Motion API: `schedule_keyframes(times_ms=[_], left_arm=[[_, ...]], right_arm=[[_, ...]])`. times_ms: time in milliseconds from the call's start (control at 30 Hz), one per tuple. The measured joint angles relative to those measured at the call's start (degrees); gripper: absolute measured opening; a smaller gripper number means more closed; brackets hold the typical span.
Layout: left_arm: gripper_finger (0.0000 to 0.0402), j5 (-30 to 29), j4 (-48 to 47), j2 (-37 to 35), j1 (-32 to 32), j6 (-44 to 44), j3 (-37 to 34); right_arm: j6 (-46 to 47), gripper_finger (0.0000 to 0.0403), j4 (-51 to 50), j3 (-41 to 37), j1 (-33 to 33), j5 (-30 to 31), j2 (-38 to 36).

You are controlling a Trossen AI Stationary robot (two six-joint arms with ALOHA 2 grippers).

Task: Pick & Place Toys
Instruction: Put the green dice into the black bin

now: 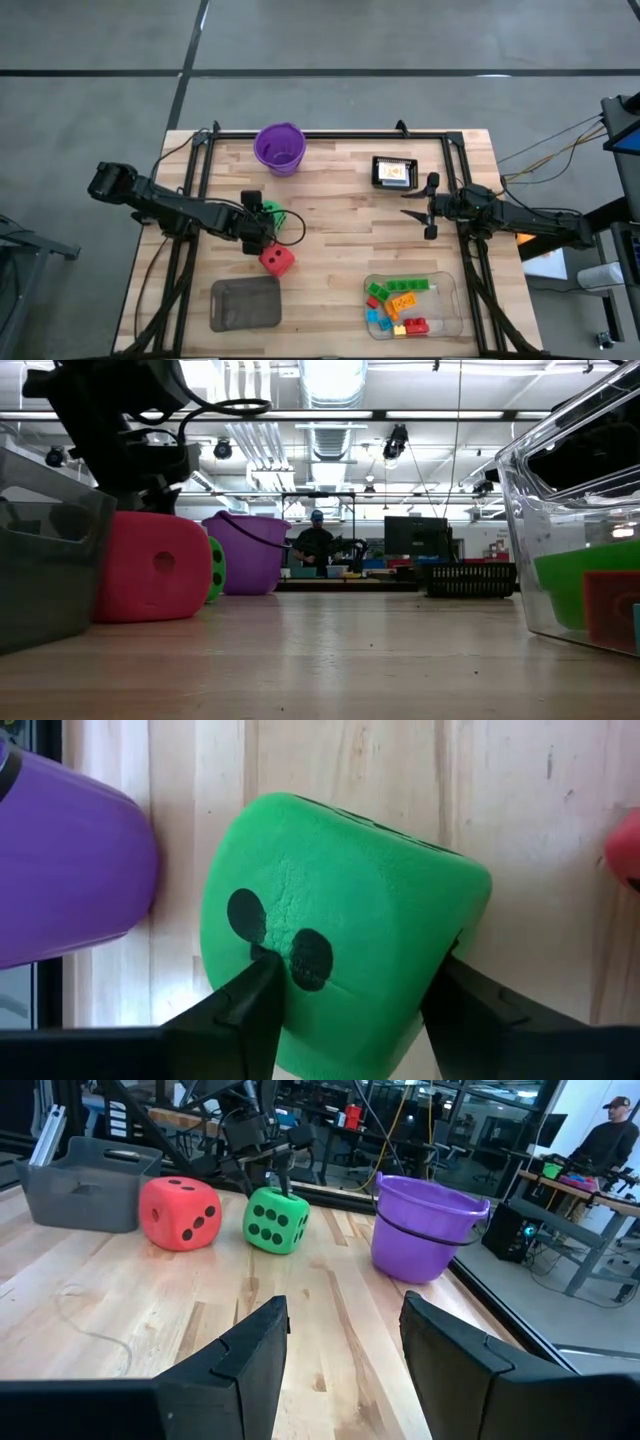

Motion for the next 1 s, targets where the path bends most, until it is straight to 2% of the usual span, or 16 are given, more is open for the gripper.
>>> schedule_keyframes(times_ms=[233, 500, 633, 800, 1000], left_arm=[[0.0185, -2.03, 0.36, -0.60, -0.69, -3.44, -0.28], [0.0145, -0.36, 0.61, -7.51, -0.73, -5.40, -0.70], [0.0120, -1.79, 1.99, -11.81, -0.69, -5.36, -0.70], [0.0096, -3.13, 8.26, -17.90, -0.74, -3.71, -3.97], [0.0073, -3.16, 18.09, -27.24, -0.74, -2.19, -11.77]], right_arm=[[0.00, 0.0191, 0.00, 0.02, 0.00, 0.02, 0.00], [0.00, 0.0191, 0.00, 0.00, -0.02, 0.01, 0.15], [0.00, 0.0191, -0.02, 0.01, -0.02, 0.02, 0.56], [0.00, 0.0191, -0.02, 0.00, -0.02, 0.02, 1.22], [0.00, 0.0191, 0.04, 0.00, 0.00, 0.01, 1.55]])
